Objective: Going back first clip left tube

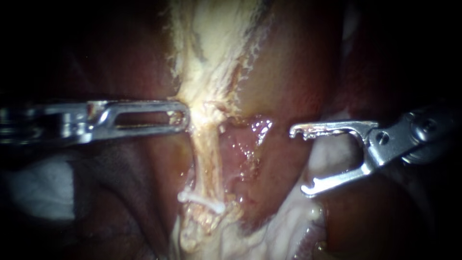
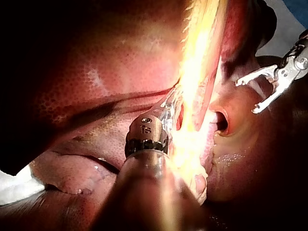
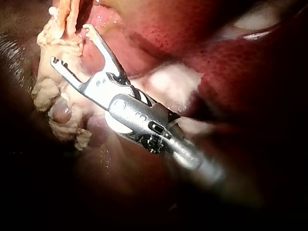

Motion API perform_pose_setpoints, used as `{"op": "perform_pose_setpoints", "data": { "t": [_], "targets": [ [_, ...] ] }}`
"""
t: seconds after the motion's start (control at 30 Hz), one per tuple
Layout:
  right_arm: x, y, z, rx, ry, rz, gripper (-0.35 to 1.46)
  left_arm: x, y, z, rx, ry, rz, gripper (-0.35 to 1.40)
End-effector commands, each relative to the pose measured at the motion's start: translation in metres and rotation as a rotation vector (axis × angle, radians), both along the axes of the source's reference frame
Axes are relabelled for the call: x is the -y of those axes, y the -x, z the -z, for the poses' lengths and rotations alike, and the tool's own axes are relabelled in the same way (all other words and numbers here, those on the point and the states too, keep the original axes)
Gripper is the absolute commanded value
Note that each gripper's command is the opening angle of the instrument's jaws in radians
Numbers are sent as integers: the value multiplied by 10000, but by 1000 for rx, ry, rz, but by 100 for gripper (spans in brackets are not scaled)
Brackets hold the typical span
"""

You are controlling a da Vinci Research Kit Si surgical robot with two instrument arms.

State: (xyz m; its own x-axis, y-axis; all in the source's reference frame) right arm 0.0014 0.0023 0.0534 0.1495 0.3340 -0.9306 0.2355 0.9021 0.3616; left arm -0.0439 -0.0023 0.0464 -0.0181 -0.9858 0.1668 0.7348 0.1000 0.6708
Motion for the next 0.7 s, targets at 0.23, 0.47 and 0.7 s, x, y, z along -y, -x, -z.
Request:
{"op": "perform_pose_setpoints", "data": {
  "t": [0.23,0.47,0.7],
  "targets": [
    [-1,1,0,-4,-2,-4,60,-8,16,3,2,-7,2,-35],
    [-1,0,1,-5,-3,-7,60,-8,17,6,2,-8,1,-35],
    [-1,0,1,-5,-3,-7,60,-10,16,8,3,-9,0,-35]
  ]
}}
